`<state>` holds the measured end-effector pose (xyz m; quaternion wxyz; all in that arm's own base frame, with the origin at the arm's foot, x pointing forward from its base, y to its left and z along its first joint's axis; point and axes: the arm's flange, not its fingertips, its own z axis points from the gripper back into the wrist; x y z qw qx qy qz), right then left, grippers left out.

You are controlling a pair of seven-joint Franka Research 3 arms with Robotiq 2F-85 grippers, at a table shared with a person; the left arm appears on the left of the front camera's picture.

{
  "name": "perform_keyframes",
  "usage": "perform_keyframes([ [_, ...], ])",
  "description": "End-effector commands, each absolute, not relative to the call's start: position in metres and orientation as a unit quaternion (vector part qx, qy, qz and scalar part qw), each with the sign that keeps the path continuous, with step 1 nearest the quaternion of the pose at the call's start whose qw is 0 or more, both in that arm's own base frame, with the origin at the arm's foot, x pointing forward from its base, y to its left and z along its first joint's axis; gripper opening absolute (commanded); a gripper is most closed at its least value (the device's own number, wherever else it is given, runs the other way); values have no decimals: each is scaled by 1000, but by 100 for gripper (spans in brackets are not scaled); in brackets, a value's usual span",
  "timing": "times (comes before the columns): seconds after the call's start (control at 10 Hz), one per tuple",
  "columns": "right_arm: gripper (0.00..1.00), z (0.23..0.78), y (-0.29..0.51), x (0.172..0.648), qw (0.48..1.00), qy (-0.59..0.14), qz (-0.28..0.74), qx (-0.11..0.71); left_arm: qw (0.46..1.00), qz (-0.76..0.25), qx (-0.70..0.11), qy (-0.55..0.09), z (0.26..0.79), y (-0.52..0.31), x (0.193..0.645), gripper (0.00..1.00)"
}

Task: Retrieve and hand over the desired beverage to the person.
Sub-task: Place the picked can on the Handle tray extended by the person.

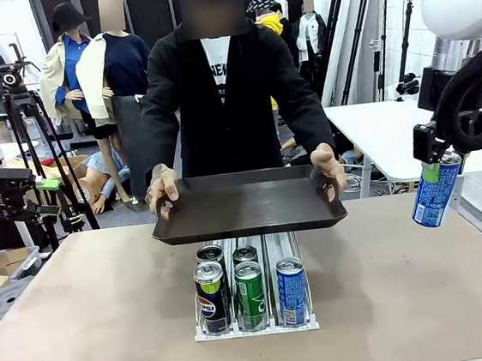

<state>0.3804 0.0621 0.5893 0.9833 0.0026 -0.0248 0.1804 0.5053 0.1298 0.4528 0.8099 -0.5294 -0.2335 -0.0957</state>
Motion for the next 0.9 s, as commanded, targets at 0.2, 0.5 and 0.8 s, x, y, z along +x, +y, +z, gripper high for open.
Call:
perform_keyframes([
  [0.2, 0, 589, 62, 379, 984, -24, 178, 2, 811, -97, -528, -233, 454, 130, 504, 100],
  [0.5, 0, 589, 62, 379, 984, -24, 178, 2, 811, -97, -528, -233, 454, 130, 504, 100],
  [0.8, 0, 613, 65, 381, 982, -23, 187, 12, 811, -97, -528, -233, 454, 130, 504, 100],
])
